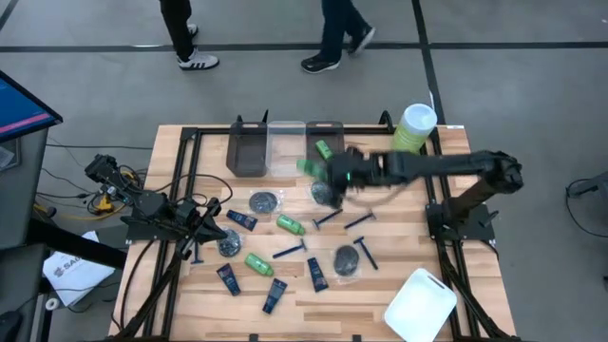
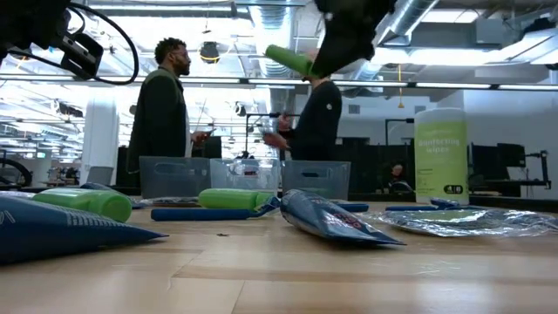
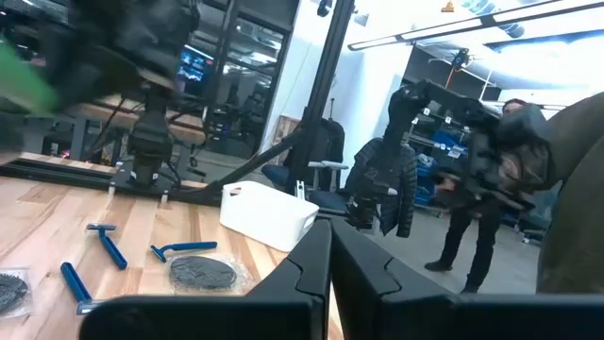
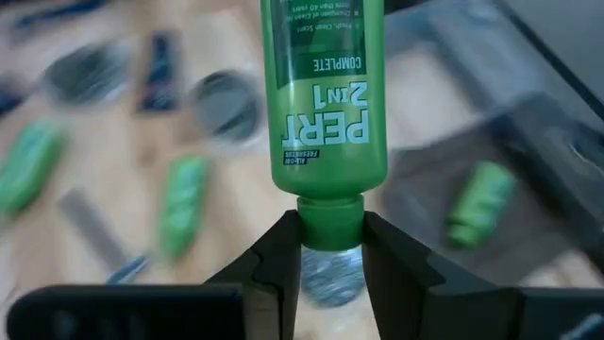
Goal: Pick & Place Travel size toiletries
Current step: Put the green shampoo bottle into the right black bin
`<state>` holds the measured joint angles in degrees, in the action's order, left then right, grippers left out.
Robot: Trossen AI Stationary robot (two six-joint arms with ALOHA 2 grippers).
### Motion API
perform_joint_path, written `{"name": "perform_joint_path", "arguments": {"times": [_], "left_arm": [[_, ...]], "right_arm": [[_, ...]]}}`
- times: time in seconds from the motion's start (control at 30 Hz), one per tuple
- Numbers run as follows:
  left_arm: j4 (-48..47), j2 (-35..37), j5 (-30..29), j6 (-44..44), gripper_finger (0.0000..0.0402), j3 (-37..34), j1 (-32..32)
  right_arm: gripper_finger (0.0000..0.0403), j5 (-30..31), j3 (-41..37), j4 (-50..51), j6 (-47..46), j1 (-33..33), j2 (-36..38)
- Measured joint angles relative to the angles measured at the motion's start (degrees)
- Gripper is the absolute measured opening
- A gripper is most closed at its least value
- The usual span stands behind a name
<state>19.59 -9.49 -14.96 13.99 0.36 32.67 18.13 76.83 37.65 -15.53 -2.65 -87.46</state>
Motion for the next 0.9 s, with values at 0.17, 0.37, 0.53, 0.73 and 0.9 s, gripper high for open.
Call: {"name": "perform_joint_path", "arguments": {"times": [0.17, 0.37, 0.53, 0.73, 0.9], "left_arm": [[0.02, -0.01, 0.02, 0.0, 0.0002, 0.01, 0.0], [0.1, -0.47, 0.17, -0.01, 0.0002, 0.0, -0.01], [0.66, -1.43, -0.06, -0.01, 0.0002, 0.01, 0.0], [0.95, -1.82, 0.16, -0.01, 0.0002, 0.01, 0.0], [1.09, -1.82, 0.09, -0.01, 0.0002, 0.0, 0.0]], "right_arm": [[0.0088, -0.33, 1.45, 0.59, -6.5, -10.58, -2.76], [0.0088, -1.59, 3.53, -0.12, -11.95, -17.32, -8.92], [0.0088, -1.97, 4.41, 1.01, -15.69, -19.06, -14.71], [0.0088, -3.3, 4.38, 2.42, -17.9, -19.3, -19.28], [0.0089, -3.37, 4.42, 4.23, -18.01, -18.97, -20.73]]}}
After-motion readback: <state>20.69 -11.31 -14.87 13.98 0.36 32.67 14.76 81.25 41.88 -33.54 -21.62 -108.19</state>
